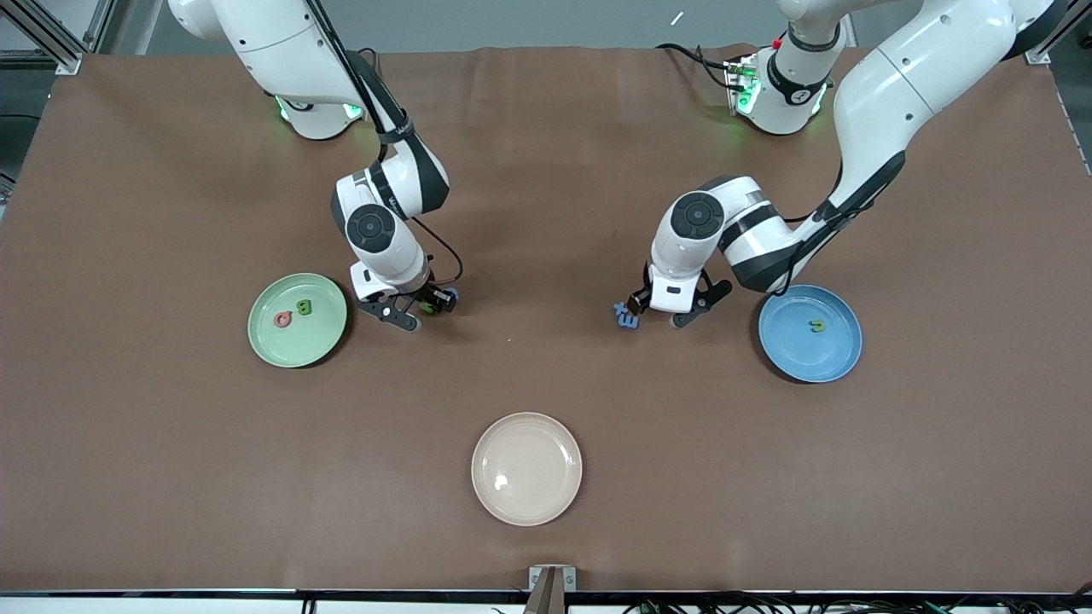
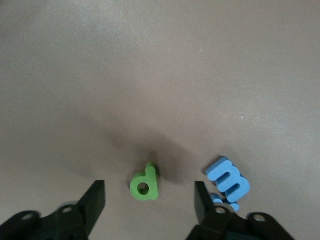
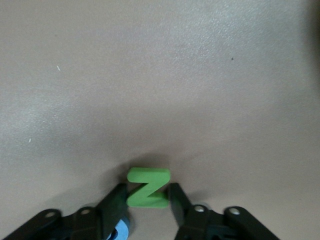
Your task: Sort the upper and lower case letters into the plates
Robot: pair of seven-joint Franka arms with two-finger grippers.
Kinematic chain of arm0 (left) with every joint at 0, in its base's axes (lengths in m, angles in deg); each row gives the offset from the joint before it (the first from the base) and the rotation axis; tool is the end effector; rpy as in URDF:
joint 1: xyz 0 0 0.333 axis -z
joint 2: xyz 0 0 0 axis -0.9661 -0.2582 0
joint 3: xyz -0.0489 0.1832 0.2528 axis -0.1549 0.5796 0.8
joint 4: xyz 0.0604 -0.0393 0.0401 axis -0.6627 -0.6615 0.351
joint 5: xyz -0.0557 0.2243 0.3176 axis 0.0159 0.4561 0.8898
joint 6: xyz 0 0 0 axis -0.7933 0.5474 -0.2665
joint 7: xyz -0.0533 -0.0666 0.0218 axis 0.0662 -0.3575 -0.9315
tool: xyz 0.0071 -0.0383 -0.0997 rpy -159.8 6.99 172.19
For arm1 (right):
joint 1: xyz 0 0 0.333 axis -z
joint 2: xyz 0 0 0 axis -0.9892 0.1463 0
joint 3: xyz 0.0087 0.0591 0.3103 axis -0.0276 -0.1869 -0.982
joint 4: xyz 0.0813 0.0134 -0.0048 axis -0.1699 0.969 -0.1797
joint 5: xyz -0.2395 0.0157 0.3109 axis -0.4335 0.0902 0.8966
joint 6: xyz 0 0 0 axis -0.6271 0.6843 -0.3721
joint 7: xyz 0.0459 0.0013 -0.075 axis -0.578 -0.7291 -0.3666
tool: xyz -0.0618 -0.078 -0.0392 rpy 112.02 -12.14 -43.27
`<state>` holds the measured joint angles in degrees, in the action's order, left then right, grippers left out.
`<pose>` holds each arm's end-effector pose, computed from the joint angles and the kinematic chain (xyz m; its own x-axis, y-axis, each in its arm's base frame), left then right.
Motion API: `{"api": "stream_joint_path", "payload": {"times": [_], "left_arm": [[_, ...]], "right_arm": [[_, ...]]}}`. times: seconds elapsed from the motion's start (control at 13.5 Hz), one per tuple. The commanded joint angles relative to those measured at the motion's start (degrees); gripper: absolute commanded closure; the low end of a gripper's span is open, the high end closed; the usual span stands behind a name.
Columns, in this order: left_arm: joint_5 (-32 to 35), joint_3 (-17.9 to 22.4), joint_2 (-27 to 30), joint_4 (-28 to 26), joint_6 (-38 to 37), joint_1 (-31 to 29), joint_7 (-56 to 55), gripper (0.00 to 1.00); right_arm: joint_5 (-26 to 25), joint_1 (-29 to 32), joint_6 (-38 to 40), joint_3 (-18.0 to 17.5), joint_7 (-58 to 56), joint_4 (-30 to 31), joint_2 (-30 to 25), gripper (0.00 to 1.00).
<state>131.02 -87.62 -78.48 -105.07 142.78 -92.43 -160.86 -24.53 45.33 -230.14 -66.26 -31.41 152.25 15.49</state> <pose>0.4781 -0.3194 0.1912 0.8100 0.5852 -0.0382 0.5850 -0.8108 -0.0175 0.4812 0.2795 0.1744 0.9089 -0.4141 -0.0497 -0.4141 -0.9102 0.0105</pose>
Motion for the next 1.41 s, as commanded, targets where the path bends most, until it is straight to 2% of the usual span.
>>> {"api": "stream_joint_path", "payload": {"times": [0.0,0.07,0.15,0.3,0.52,0.74,0.89,1.11,1.34], "left_arm": [[1.54,1.02,-0.48,0.01,1.01,1.39,-1.49,0.32],[1.55,1.63,-0.57,0.01,1.79,1.57,-1.49,0.35],[1.55,1.98,-0.57,0.01,2.58,1.92,-1.49,0.36],[1.55,2.95,-0.57,0.01,2.76,2.80,-1.58,0.36],[1.55,3.04,-0.66,-0.08,3.03,2.89,-1.58,0.47],[1.55,3.04,-0.66,-0.16,3.03,2.98,-1.58,0.56],[1.55,3.04,-0.66,-0.16,3.03,2.98,-1.49,0.65],[1.55,3.04,-0.48,-0.25,3.03,2.89,-1.40,0.79],[1.46,2.43,1.01,-0.16,2.50,1.58,-0.35,0.80]], "right_arm": [[-1.50,0.57,0.41,0.11,0.27,1.49,-0.27,0.87],[-1.50,0.57,0.85,0.19,0.27,1.41,-0.36,0.97],[-1.50,1.01,1.89,0.19,0.18,1.32,-0.63,1.00],[-1.50,3.72,5.57,0.19,-3.31,0.88,-3.16,1.00],[-1.50,11.01,11.99,0.11,-16.12,0.62,-7.21,1.00],[-1.50,18.22,15.16,0.11,-28.61,-0.52,-8.62,1.00],[-1.50,21.21,15.00,0.11,-34.07,-0.53,-8.28,1.00],[-1.41,22.63,12.81,0.02,-35.50,-0.44,-6.35,1.00],[-1.41,22.72,11.22,0.02,-35.50,-0.35,-4.24,0.98]]}}
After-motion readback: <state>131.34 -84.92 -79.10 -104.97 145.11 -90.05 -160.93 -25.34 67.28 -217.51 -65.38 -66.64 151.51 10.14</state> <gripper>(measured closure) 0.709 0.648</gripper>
